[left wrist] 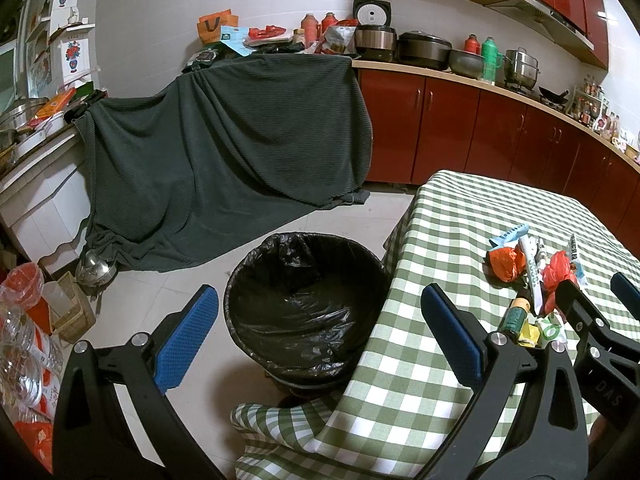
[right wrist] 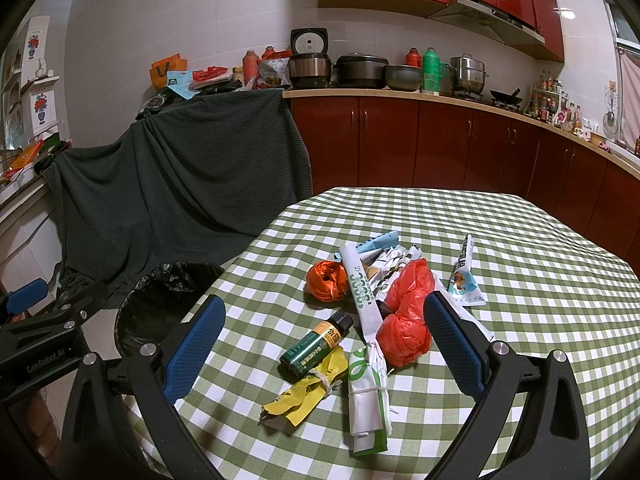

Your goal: Collect trash

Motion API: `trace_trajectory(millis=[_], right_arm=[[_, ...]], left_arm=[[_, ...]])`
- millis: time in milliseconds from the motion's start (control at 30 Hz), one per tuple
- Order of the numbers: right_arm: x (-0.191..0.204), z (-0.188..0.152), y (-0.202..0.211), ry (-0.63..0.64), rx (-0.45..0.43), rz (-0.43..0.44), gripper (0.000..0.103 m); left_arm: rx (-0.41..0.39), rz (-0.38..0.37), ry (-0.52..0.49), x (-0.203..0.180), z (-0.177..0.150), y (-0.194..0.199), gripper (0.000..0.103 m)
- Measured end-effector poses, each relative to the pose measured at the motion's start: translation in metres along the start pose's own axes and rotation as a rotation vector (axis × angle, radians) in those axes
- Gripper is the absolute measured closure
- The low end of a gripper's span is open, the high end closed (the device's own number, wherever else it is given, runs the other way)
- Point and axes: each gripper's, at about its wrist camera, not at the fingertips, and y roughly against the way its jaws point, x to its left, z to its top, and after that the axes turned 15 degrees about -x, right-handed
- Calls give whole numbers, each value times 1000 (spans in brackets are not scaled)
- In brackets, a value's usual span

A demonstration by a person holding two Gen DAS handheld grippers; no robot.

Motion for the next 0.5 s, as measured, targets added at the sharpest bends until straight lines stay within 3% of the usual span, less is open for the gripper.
trace_trajectory(millis=[500], right_arm=[[0, 0, -1, 0, 0, 0, 6]], left_arm=[[1, 0, 2, 0, 0, 0, 4]])
